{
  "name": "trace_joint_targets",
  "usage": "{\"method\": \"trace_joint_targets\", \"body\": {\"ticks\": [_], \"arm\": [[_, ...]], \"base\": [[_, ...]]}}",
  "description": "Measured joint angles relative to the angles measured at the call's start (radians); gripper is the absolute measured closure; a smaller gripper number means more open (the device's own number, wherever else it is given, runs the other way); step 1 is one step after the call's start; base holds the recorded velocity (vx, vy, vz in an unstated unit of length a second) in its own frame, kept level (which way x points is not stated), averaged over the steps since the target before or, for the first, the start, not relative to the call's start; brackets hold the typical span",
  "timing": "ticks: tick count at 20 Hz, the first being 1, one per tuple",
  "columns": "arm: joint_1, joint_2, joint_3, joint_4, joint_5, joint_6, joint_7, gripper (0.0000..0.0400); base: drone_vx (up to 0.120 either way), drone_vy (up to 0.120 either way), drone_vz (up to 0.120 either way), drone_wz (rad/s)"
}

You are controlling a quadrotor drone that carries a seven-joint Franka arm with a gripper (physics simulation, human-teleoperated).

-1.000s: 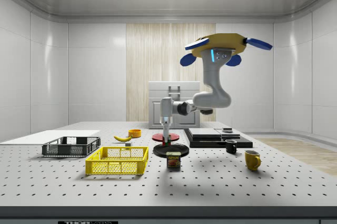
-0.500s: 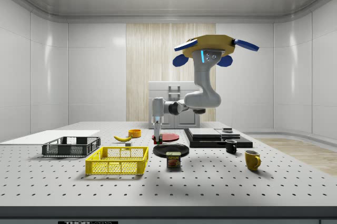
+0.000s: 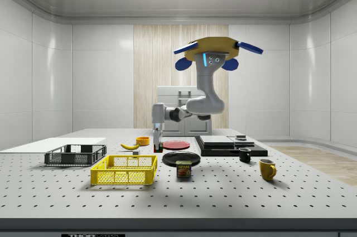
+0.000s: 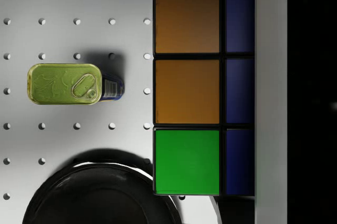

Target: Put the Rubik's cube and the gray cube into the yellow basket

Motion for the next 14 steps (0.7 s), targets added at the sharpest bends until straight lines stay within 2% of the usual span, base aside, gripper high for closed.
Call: {"method": "trace_joint_targets", "body": {"ticks": [14], "arm": [[-0.002, -0.009, 0.001, 0.000, 0.004, 0.008, 0.002, 0.0075]], "base": [[0.120, 0.000, 0.000, 0.000]]}}
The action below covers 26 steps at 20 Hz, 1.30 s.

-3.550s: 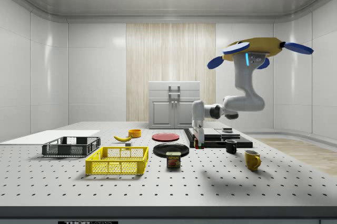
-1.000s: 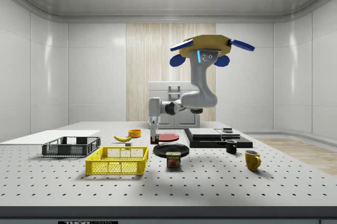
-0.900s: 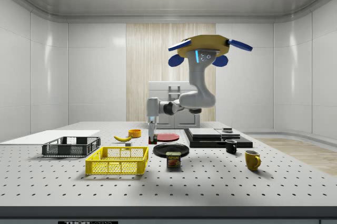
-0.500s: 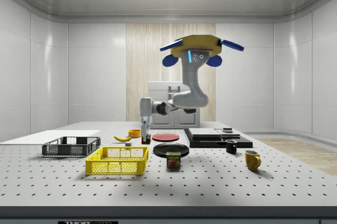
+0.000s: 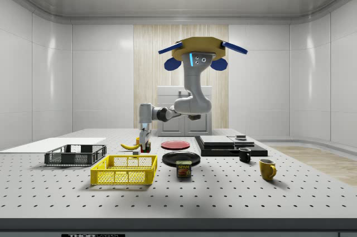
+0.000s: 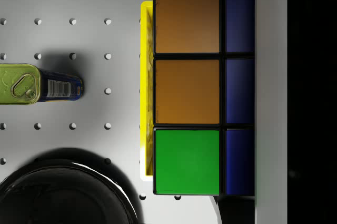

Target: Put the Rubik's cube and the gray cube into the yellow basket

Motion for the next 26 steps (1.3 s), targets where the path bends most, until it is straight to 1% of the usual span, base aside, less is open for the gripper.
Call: {"method": "trace_joint_targets", "body": {"ticks": [3, 4, 17, 20, 26], "arm": [[0.000, -0.002, 0.000, 0.000, 0.001, 0.002, 0.000, 0.0075], [-0.001, -0.002, 0.000, 0.000, 0.001, 0.002, 0.000, 0.0075], [-0.002, -0.008, 0.001, 0.000, 0.003, 0.008, 0.001, 0.0075], [-0.004, -0.010, -0.016, 0.004, -0.013, 0.015, 0.002, 0.0075], [-0.017, -0.012, -0.090, 0.022, -0.082, 0.043, 0.002, 0.0075]], "base": [[0.120, 0.000, 0.000, 0.000], [0.000, 0.000, -0.040, 0.000], [0.000, 0.000, -0.120, 0.000], [0.000, 0.000, -0.013, 0.000], [0.000, 0.000, 0.000, 0.000]]}}
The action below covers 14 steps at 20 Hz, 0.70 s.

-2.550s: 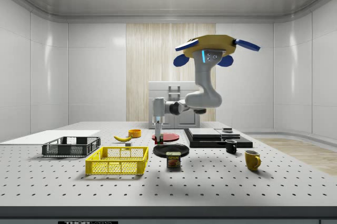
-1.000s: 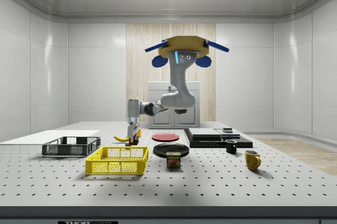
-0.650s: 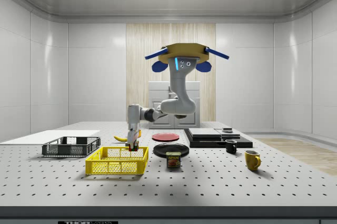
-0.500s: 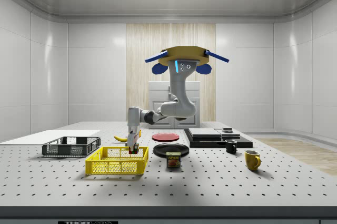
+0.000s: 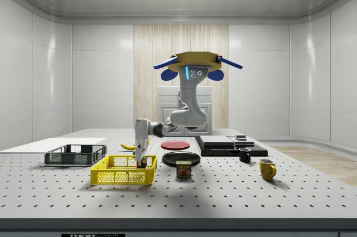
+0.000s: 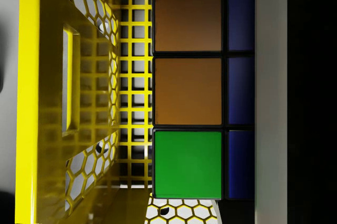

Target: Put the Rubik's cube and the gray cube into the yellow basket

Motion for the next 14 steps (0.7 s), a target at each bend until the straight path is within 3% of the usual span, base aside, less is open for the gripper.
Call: {"method": "trace_joint_targets", "body": {"ticks": [7, 14], "arm": [[-0.015, 0.005, -0.076, 0.024, -0.072, 0.026, 0.000, 0.0075], [-0.011, 0.012, -0.070, 0.022, -0.069, 0.017, 0.002, 0.0014]], "base": [[0.000, 0.000, 0.000, 0.000], [0.000, 0.000, 0.000, 0.000]]}}
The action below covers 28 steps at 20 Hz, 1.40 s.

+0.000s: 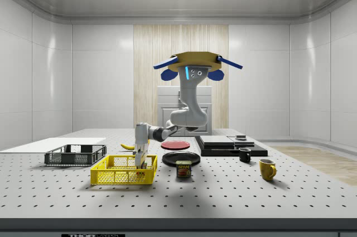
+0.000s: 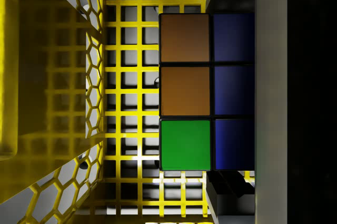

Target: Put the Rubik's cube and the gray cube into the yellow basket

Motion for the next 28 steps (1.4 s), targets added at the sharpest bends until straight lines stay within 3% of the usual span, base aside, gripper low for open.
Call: {"method": "trace_joint_targets", "body": {"ticks": [3, 9, 11, 22, 28], "arm": [[0.009, 0.001, 0.035, -0.012, 0.032, -0.016, -0.003, 0.0007], [0.024, 0.004, 0.124, -0.036, 0.115, -0.051, -0.005, 0.0001], [0.027, 0.004, 0.145, -0.041, 0.135, -0.058, -0.005, 0.0001], [0.029, -0.002, 0.186, -0.048, 0.176, -0.066, -0.004, 0.0000], [0.029, -0.006, 0.189, -0.048, 0.180, -0.063, -0.003, 0.0000]], "base": [[0.000, 0.000, 0.013, 0.000], [0.000, 0.000, 0.120, 0.000], [0.100, -0.100, 0.120, 0.000], [0.120, -0.098, 0.000, 0.000], [0.007, -0.120, 0.000, 0.000]]}}
